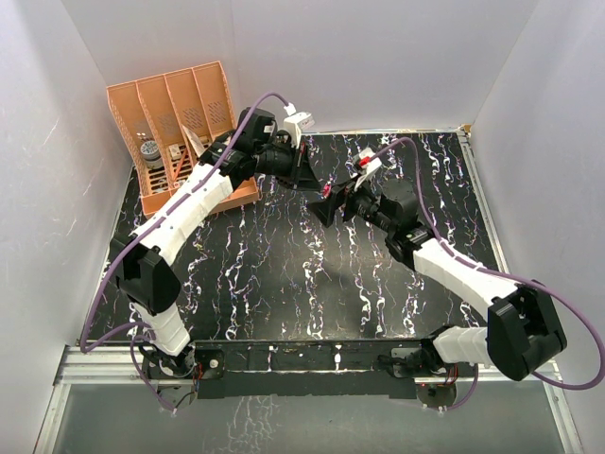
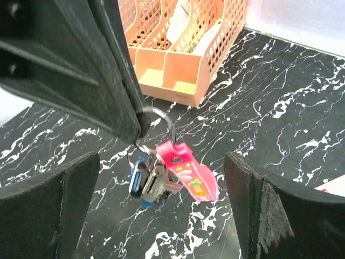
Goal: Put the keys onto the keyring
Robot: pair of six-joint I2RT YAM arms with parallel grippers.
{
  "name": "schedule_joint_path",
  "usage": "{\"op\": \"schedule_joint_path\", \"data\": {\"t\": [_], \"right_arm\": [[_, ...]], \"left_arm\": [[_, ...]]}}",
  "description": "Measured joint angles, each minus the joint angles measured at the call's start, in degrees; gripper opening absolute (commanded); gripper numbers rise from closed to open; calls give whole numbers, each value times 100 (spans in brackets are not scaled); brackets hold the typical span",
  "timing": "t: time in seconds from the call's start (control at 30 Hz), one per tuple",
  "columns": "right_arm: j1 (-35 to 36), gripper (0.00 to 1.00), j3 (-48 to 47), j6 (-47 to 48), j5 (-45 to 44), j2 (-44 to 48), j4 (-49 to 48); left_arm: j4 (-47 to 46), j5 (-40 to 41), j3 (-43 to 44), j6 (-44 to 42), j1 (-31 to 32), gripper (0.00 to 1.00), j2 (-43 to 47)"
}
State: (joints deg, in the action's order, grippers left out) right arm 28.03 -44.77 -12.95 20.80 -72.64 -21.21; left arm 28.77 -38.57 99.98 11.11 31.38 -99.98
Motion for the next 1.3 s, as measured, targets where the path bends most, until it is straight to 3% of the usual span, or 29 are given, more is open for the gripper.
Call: {"op": "schedule_joint_path", "data": {"t": [0.43, 1.3], "right_arm": [[11, 98, -280, -59, -407, -317, -26], [-87, 98, -280, 420, -811, -63, 568]], "left_arm": [[127, 37, 0, -131, 74, 0, 2], [341, 162, -74, -365, 105, 0, 240]]}}
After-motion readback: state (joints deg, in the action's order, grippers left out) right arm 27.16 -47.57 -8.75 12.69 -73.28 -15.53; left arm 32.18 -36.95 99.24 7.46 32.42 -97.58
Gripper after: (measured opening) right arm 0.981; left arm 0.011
